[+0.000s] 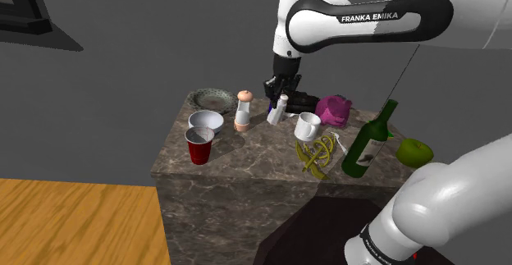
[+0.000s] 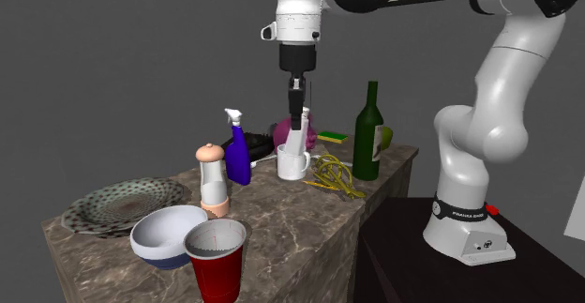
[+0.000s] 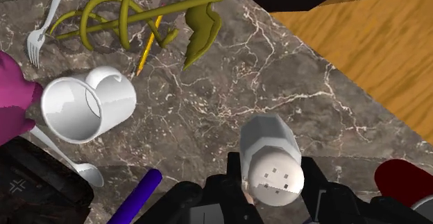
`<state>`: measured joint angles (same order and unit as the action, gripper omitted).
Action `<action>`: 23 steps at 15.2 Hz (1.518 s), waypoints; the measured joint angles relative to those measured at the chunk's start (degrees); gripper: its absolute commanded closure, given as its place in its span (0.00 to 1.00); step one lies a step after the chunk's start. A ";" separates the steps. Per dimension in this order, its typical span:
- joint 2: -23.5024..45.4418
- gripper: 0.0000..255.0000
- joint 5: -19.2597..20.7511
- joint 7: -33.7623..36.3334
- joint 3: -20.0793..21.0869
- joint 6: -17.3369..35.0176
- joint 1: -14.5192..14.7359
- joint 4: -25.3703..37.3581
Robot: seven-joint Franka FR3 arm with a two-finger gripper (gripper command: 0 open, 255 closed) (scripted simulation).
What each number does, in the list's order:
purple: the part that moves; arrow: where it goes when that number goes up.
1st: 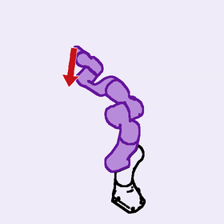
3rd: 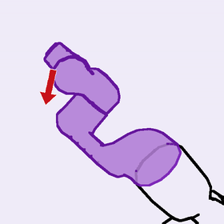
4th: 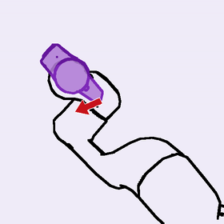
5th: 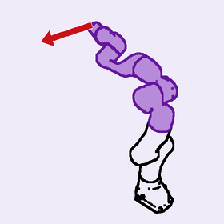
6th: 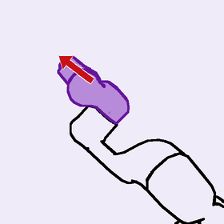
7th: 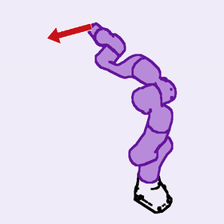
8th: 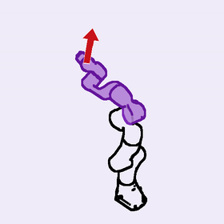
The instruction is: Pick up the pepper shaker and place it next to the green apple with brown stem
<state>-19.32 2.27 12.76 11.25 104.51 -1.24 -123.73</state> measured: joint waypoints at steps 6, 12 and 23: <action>-7.89 1.00 1.17 -7.79 -5.73 0.22 -2.36 -7.53; -13.50 1.00 3.92 -15.47 -11.80 0.36 -5.30 -12.57; -17.05 1.00 11.06 -30.94 -24.62 0.47 -11.83 -14.15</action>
<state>-36.38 13.33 -18.19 -13.37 104.98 -13.07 -137.88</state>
